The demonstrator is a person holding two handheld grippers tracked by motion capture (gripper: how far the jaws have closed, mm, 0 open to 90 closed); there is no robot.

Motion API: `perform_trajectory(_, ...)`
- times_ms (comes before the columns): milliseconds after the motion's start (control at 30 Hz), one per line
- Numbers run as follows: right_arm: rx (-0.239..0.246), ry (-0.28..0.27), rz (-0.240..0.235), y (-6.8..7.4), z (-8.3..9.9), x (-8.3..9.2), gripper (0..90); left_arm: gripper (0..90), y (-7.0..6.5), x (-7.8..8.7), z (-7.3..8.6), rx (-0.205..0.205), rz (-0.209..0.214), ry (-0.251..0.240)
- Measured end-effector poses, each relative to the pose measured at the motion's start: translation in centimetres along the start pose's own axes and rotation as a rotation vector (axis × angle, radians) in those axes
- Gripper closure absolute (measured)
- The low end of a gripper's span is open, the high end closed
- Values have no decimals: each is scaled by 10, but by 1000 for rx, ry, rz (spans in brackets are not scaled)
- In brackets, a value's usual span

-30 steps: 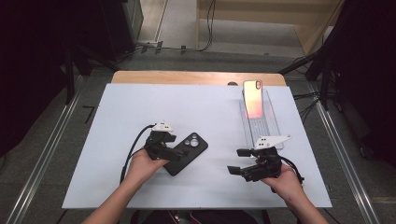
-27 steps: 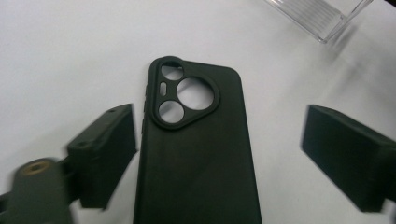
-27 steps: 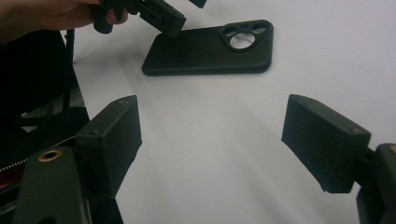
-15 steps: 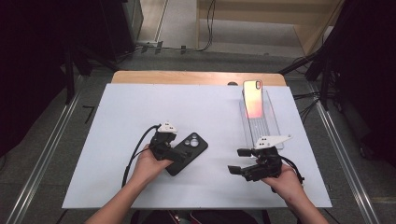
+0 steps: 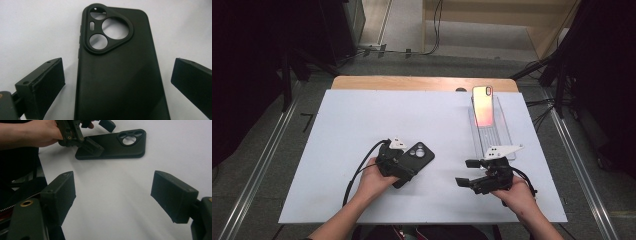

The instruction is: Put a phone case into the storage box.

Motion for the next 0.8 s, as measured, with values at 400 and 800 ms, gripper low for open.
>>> perform_trajectory(400, -4, 4, 6, -2, 1, 0, 181, 0, -3, -6, 6, -80, -92, -24)
perform_trajectory(800, -38, -14, 24, -4, -2, 1, 180, 94, -3, -3, 6, -70, -112, -67)
Point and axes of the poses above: each handheld gripper's, and its own axes: x roughly backward along the jaws, z roughly out of its underside, y roughly to its left, the point moved 9 cm from there along -x, roughly forward along the jaws, and after that the axes turned 6 degrees about x, right-handed, at the moved point
